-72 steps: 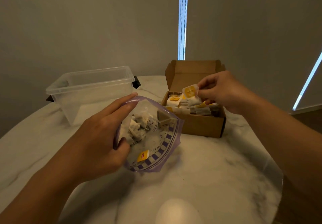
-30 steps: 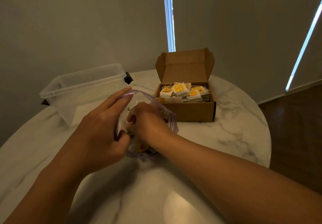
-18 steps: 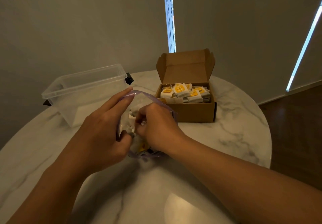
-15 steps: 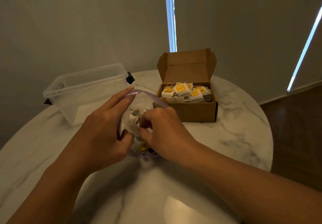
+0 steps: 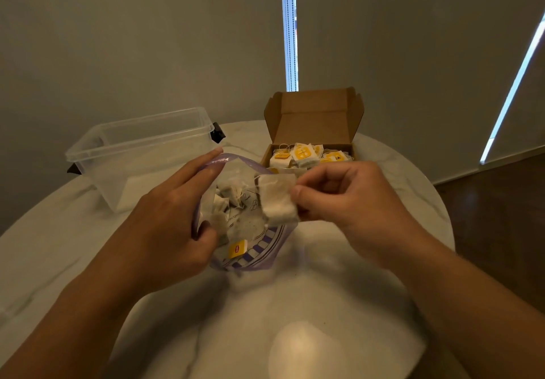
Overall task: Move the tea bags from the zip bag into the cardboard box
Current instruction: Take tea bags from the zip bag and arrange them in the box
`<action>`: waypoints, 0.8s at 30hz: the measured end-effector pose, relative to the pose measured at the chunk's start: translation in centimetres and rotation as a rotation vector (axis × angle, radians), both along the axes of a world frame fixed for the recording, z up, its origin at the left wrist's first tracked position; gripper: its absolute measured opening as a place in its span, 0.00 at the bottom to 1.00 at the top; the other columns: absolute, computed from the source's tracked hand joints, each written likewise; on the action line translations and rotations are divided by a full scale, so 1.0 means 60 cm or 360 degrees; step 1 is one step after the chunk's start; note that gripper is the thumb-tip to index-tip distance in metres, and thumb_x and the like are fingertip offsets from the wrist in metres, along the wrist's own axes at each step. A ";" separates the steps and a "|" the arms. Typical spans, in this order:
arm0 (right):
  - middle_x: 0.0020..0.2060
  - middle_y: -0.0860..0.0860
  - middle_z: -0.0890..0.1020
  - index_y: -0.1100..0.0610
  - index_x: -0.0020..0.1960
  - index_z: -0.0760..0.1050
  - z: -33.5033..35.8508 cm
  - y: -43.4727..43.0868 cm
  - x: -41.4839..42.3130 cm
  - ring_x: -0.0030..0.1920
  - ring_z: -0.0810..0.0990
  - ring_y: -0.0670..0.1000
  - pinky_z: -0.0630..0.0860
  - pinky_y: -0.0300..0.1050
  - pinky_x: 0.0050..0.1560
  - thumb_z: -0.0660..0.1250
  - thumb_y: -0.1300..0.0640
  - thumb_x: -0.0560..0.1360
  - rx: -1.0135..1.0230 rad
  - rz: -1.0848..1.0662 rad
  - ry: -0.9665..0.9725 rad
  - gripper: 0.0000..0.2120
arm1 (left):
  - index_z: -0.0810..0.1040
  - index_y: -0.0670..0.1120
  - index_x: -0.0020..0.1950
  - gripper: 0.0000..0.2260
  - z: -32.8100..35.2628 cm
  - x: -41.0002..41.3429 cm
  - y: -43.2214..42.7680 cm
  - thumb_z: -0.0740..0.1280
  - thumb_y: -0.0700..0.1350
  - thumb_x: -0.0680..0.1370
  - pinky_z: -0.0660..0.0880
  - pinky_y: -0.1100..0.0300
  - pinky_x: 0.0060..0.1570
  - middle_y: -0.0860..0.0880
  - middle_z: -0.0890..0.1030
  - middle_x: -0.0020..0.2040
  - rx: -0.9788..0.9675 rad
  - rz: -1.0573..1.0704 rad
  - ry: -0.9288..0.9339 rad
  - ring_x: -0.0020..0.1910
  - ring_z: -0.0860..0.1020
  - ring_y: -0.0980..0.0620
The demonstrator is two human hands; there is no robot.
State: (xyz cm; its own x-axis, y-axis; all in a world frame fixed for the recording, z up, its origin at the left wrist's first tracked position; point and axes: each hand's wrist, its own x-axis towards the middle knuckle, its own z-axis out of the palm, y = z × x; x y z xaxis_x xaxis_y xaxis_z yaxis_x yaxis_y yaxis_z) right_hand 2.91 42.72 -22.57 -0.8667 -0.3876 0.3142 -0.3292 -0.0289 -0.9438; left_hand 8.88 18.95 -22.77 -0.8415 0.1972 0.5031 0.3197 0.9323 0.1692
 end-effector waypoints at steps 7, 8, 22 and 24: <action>0.39 0.56 0.85 0.61 0.43 0.81 0.056 0.043 -0.079 0.42 0.86 0.54 0.82 0.43 0.41 0.71 0.62 0.70 -0.0229 -0.0133 -0.0053 0.03 | 0.63 0.48 0.78 0.37 -0.002 -0.001 -0.001 0.64 0.46 0.68 0.62 0.70 0.63 0.54 0.65 0.77 0.0003 -0.0006 0.0021 0.73 0.67 0.55; 0.39 0.56 0.85 0.62 0.44 0.80 0.063 0.048 -0.093 0.42 0.86 0.53 0.81 0.42 0.41 0.70 0.64 0.72 -0.0229 -0.0176 -0.0045 0.02 | 0.63 0.48 0.78 0.37 -0.002 -0.001 -0.002 0.65 0.46 0.68 0.63 0.70 0.63 0.55 0.65 0.77 0.0007 -0.0016 0.0024 0.73 0.67 0.55; 0.39 0.57 0.84 0.62 0.42 0.81 0.035 0.060 -0.176 0.37 0.85 0.52 0.80 0.38 0.34 0.73 0.66 0.72 0.0445 -0.0549 -0.0034 0.01 | 0.64 0.49 0.78 0.36 -0.005 -0.003 -0.006 0.65 0.46 0.68 0.65 0.70 0.62 0.57 0.65 0.77 0.0004 -0.0043 0.0019 0.71 0.68 0.57; 0.39 0.55 0.84 0.60 0.42 0.82 0.037 0.057 -0.175 0.36 0.85 0.52 0.81 0.39 0.34 0.73 0.64 0.72 0.0628 -0.0547 0.0055 0.01 | 0.64 0.49 0.78 0.36 -0.005 -0.004 -0.005 0.65 0.45 0.68 0.66 0.69 0.62 0.57 0.65 0.76 0.0002 -0.0049 0.0025 0.71 0.69 0.56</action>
State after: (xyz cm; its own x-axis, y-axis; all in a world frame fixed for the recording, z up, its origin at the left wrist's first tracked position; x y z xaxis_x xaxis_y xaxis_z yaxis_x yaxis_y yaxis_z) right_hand -7.57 46.12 -20.33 -0.9563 -0.1772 0.2325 -0.2884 0.4419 -0.8494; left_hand 8.65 18.64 -23.07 -0.8271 0.2221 0.5164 0.3506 0.9219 0.1651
